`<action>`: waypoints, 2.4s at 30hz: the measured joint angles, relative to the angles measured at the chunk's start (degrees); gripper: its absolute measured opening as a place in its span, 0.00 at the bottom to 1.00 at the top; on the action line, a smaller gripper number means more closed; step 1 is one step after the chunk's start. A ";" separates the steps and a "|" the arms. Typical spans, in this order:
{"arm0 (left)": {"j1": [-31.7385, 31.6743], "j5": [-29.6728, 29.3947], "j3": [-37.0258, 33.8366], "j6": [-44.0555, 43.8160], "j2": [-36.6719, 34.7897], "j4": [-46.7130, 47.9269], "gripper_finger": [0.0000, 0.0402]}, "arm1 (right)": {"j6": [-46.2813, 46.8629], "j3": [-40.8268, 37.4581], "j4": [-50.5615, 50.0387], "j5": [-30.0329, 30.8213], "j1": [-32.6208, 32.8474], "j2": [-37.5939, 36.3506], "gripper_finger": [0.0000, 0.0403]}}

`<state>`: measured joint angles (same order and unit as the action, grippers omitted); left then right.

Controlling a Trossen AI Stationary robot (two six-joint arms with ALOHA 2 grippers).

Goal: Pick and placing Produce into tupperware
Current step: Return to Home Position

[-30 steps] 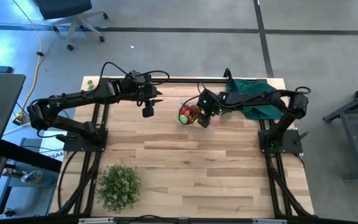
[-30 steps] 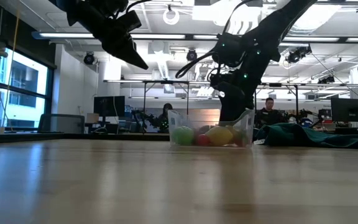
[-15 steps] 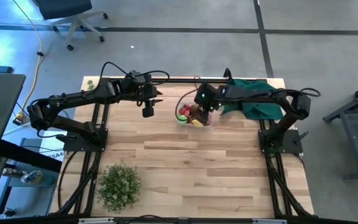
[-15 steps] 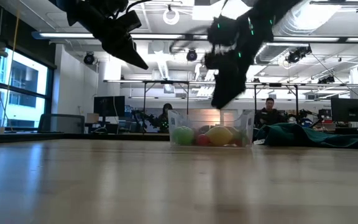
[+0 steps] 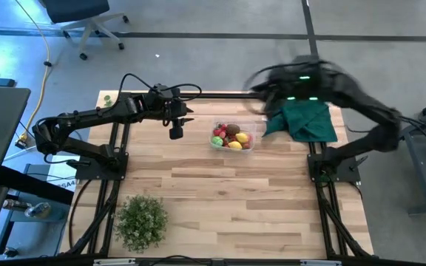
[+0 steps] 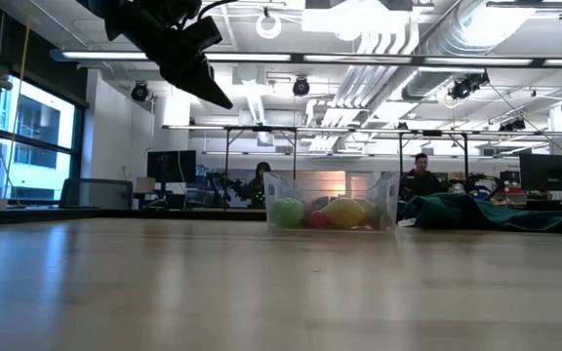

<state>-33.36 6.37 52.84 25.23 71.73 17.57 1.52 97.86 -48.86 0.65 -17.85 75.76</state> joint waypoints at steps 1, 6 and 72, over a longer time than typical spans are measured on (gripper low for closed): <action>0.00 -0.01 0.02 -0.01 0.02 -0.01 0.31 | 0.74 0.07 -0.75 0.39 -0.04 -2.55 0.16; 0.02 0.00 0.00 -0.01 0.02 0.02 0.31 | 5.66 -5.13 -1.38 1.27 0.18 -15.33 0.02; 0.00 0.00 0.01 -0.02 0.02 0.04 0.31 | 24.14 -96.36 76.57 4.77 2.16 -75.07 0.00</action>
<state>-33.36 6.37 52.85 25.22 71.75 17.61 25.66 1.51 27.71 5.42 -15.68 0.69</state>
